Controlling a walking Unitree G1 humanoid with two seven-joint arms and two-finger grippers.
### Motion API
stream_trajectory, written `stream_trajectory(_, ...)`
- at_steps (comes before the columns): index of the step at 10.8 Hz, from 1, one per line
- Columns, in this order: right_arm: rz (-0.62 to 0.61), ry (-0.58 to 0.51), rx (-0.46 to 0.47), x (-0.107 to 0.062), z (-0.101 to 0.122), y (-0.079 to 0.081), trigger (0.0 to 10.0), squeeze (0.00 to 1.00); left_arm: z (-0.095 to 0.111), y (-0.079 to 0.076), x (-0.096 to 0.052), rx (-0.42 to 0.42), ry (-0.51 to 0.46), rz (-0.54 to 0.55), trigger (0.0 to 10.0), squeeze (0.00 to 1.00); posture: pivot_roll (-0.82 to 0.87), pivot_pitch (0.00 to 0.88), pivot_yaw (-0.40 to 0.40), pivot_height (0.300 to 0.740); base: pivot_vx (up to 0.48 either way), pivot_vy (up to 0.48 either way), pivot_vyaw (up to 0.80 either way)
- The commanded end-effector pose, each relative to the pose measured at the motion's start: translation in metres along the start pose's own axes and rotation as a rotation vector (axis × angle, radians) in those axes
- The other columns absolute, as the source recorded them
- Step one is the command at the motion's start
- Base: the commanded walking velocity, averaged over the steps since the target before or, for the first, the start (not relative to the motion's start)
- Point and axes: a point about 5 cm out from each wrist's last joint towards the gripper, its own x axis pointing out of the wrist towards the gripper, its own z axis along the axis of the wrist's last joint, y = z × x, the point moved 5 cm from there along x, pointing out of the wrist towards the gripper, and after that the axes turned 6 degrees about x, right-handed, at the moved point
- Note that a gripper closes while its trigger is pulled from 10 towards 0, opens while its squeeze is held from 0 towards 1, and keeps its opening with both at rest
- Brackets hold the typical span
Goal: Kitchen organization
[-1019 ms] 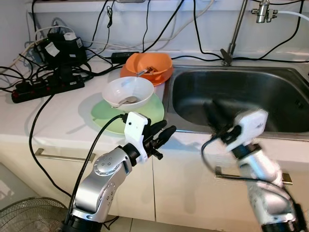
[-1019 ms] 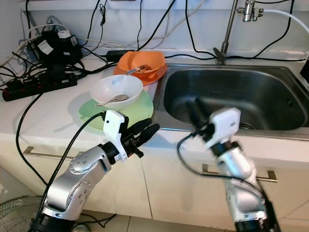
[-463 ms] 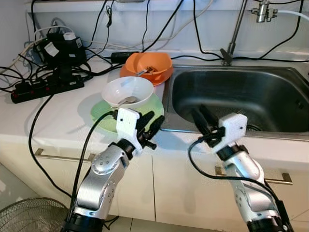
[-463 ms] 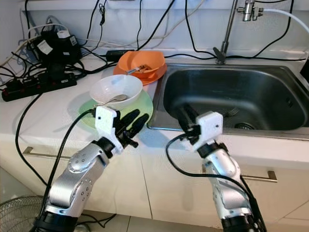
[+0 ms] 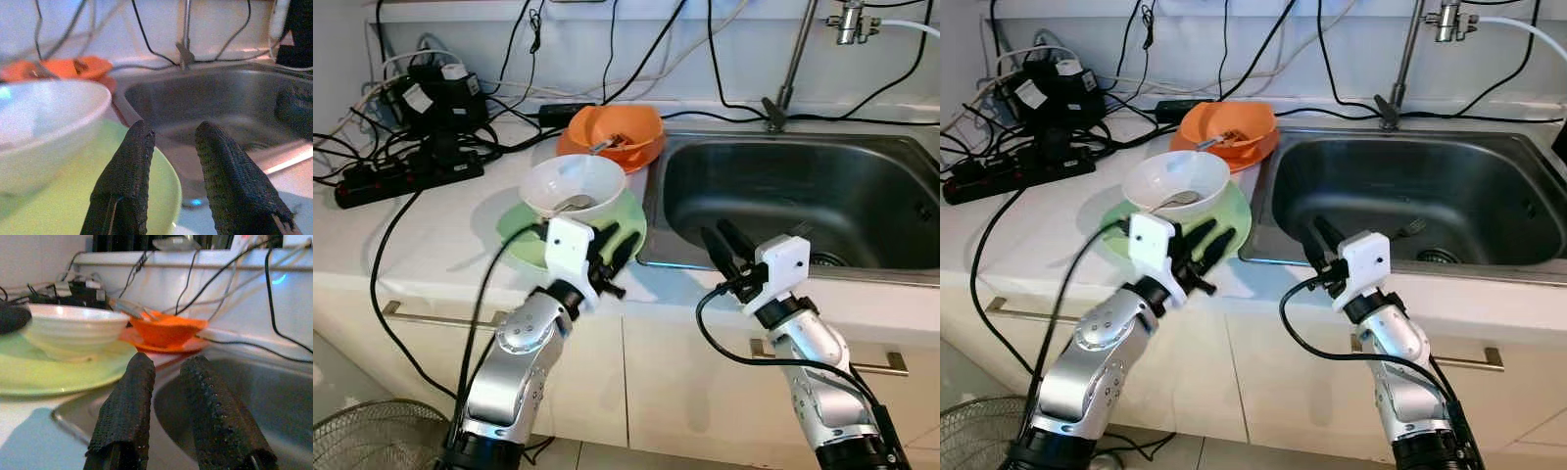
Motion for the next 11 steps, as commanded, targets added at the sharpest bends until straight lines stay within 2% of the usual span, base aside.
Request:
stream_trajectory(1, 0.005, -0.018, -0.016, 0.003, 0.004, 0.000, 10.0, 0.00, 0.023, 0.008, 0.002, 0.070, -0.082, 0.047, 10.0, 0.00, 0.06, 0.023, 0.078, 0.740, 0.000, 0.000, 0.00)
stream_trajectory(2, 0.010, -0.016, -0.015, 0.004, 0.003, 0.002, 10.0, 0.00, 0.053, 0.021, 0.003, 0.106, -0.189, 0.128, 10.0, 0.00, 0.06, 0.024, 0.077, 0.740, 0.000, 0.000, 0.00)
stream_trajectory(3, 0.012, -0.014, -0.014, 0.005, 0.001, 0.003, 10.0, 0.00, 0.093, 0.036, 0.002, 0.143, -0.318, 0.207, 10.0, 0.00, 0.07, 0.024, 0.074, 0.740, 0.000, 0.000, 0.00)
stream_trajectory(5, 0.012, -0.014, -0.015, 0.005, 0.000, 0.004, 10.0, 0.00, 0.128, 0.049, -0.005, 0.189, -0.423, 0.277, 10.0, 0.00, 0.07, 0.022, 0.075, 0.740, 0.000, 0.000, 0.00)
stream_trajectory(6, 0.009, -0.013, -0.016, 0.005, -0.001, 0.003, 10.0, 0.00, 0.135, 0.056, -0.014, 0.248, -0.444, 0.343, 10.0, 0.00, 0.07, 0.021, 0.078, 0.740, 0.000, 0.000, 0.00)
stream_trajectory(7, 0.007, -0.013, -0.017, 0.005, -0.002, 0.003, 10.0, 0.00, 0.131, 0.058, -0.018, 0.294, -0.428, 0.367, 10.0, 0.00, 0.07, 0.021, 0.076, 0.740, 0.000, 0.000, 0.00)
stream_trajectory(10, 0.005, -0.009, -0.016, 0.006, -0.005, 0.004, 10.0, 0.00, 0.065, 0.061, -0.035, 0.292, -0.255, 0.404, 10.0, 0.00, 0.07, 0.012, 0.075, 0.740, 0.000, 0.000, 0.00)
stream_trajectory(11, 0.005, -0.006, -0.017, 0.006, -0.007, 0.004, 10.0, 0.00, 0.059, 0.056, -0.041, 0.297, -0.245, 0.400, 10.0, 0.00, 0.08, 0.010, 0.075, 0.740, 0.000, 0.000, 0.00)
